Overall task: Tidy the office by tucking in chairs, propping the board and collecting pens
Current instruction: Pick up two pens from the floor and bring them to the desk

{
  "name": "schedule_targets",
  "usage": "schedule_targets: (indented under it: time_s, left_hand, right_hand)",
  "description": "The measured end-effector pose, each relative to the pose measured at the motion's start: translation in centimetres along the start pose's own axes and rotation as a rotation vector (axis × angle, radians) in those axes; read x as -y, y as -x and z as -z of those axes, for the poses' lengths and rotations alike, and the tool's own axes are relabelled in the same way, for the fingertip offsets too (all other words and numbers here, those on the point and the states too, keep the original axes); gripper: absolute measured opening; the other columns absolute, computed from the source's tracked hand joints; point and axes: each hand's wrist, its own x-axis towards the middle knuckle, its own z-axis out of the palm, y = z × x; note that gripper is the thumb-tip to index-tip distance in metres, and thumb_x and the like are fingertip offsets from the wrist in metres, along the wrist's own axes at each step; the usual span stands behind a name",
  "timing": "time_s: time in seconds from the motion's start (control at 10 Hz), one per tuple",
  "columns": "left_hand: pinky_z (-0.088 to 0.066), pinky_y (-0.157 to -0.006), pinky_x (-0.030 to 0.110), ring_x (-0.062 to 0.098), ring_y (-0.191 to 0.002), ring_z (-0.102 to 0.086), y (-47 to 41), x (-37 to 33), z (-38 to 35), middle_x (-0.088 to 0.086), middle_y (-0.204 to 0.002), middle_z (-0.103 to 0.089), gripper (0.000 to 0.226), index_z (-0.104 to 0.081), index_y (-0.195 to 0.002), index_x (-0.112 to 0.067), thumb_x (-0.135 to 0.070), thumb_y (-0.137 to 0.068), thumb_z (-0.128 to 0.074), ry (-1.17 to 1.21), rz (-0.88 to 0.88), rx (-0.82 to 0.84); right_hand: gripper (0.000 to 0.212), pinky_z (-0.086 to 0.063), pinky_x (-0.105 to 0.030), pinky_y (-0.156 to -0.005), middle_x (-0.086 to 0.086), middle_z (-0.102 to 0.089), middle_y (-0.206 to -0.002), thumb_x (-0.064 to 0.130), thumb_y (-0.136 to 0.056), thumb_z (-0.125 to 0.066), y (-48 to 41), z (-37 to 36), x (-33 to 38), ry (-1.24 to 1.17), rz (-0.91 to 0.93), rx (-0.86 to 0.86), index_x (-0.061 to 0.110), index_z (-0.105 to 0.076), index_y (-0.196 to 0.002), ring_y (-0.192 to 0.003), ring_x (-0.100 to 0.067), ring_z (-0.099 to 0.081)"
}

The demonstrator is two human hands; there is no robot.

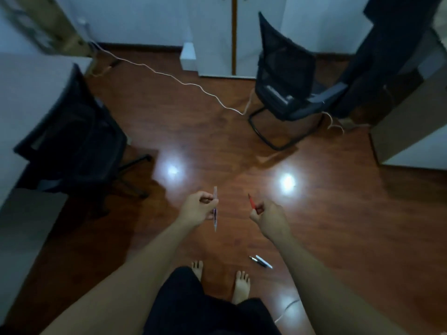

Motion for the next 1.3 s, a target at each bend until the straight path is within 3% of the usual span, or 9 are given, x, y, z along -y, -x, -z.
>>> schedule_targets:
  time_s: [0.1, 0.2, 0.3, 0.4, 0.5, 0.6, 0.7, 1.0, 1.3]
  left_hand:
    - [-0.064, -0.059, 0.023, 0.016, -0.073, -0.071, 3.7, 0.1, 4.6, 0.013, -0.100, -0.067, 0.032, -0.064, -0.123, 0.007, -0.013, -0.100, -0.072, 0.064, 0.027, -0.136]
    - [-0.065, -0.059, 0.026, 0.009, -0.066, -0.074, 5.5, 1.8, 8.5, 0.013, -0.096, -0.068, 0.035, -0.064, -0.120, 0.010, -0.014, -0.098, -0.075, 0.226, 0.037, -0.236]
    - [-0.069, -0.073, 0.038, 0.017, -0.080, -0.077, 7.8, 4.3, 12.6, 0.014, -0.103, -0.073, 0.034, -0.067, -0.121, 0.003, -0.019, -0.096, -0.077, 0.324, 0.069, -0.358]
    - [-0.067, -0.069, 0.029, 0.025, -0.091, -0.079, 10.4, 6.6, 15.8, 0.019, -0.110, -0.075, 0.029, -0.070, -0.119, -0.001, -0.019, -0.097, -0.076, 0.398, 0.063, -0.484]
    - [-0.064, -0.066, 0.023, 0.022, -0.089, -0.080, 13.1, 9.3, 19.1, 0.014, -0.108, -0.077, 0.025, -0.071, -0.119, -0.006, -0.019, -0.098, -0.075, 0.472, 0.081, -0.589]
    - [-0.068, -0.075, 0.035, 0.016, -0.087, -0.081, 15.0, 13.0, 22.8, 0.010, -0.107, -0.078, 0.020, -0.074, -0.114, -0.014, -0.023, -0.096, -0.077, 0.531, 0.118, -0.665]
    - [-0.068, -0.083, 0.045, 0.025, -0.095, -0.080, 16.9, 16.6, 26.7, 0.011, -0.108, -0.077, 0.015, -0.075, -0.111, -0.017, -0.022, -0.097, -0.076, 0.616, 0.159, -0.745]
    - [-0.068, -0.083, 0.040, 0.024, -0.100, -0.079, 23.0, 26.5, 39.0, 0.002, -0.110, -0.080, 0.017, -0.073, -0.117, -0.022, -0.027, -0.100, -0.071, 0.738, 0.199, -0.932]
    - [-0.065, -0.073, 0.032, 0.030, -0.097, -0.080, 27.6, 33.5, 50.0, 0.005, -0.108, -0.082, 0.017, -0.072, -0.117, -0.019, -0.026, -0.102, -0.069, 0.867, 0.220, -1.027]
  right_hand:
    - [0.018, -0.052, -0.036, -0.071, -0.001, -0.066, -0.095, 0.031, -0.092, -0.071, 1.8, 0.3, 6.6, 0.091, 0.146, 0.030, 0.021, -0.059, -0.100, -0.081, -0.021, -0.062]
    - [0.017, -0.055, -0.037, -0.073, -0.002, -0.068, -0.097, 0.030, -0.093, -0.071, 2.1, -1.4, 11.0, 0.118, 0.261, 0.099, 0.020, -0.060, -0.101, -0.086, -0.023, -0.066]
    - [0.016, -0.057, -0.037, -0.074, -0.002, -0.068, -0.097, 0.030, -0.094, -0.071, 2.4, -4.0, 15.4, 0.137, 0.380, 0.177, 0.021, -0.061, -0.102, -0.086, -0.022, -0.067]
    - [0.015, -0.057, -0.036, -0.073, -0.001, -0.069, -0.097, 0.030, -0.095, -0.071, 3.2, -7.1, 19.2, 0.157, 0.474, 0.254, 0.021, -0.061, -0.103, -0.086, -0.021, -0.067]
    - [0.015, -0.053, -0.033, -0.070, 0.000, -0.070, -0.097, 0.030, -0.095, -0.071, 4.0, -10.6, 23.2, 0.180, 0.556, 0.334, 0.022, -0.062, -0.103, -0.085, -0.019, -0.067]
    - [0.014, -0.051, -0.030, -0.067, 0.002, -0.070, -0.095, 0.031, -0.096, -0.071, 4.6, -14.4, 27.6, 0.187, 0.629, 0.389, 0.023, -0.063, -0.104, -0.083, -0.016, -0.067]
    - [0.014, -0.056, -0.031, -0.070, 0.005, -0.069, -0.093, 0.031, -0.095, -0.072, 5.6, -19.2, 32.0, 0.238, 0.690, 0.478, 0.025, -0.063, -0.103, -0.077, -0.007, -0.063]
    - [0.010, -0.041, -0.012, -0.050, 0.010, -0.067, -0.084, 0.031, -0.097, -0.071, 11.7, -32.0, 45.7, 0.290, 0.846, 0.597, 0.026, -0.063, -0.101, -0.069, -0.003, -0.063]
    - [0.009, -0.053, -0.024, -0.054, 0.007, -0.070, -0.088, 0.030, -0.097, -0.070, 16.4, -42.7, 55.4, 0.325, 0.910, 0.685, 0.028, -0.061, -0.099, -0.073, -0.010, -0.070]
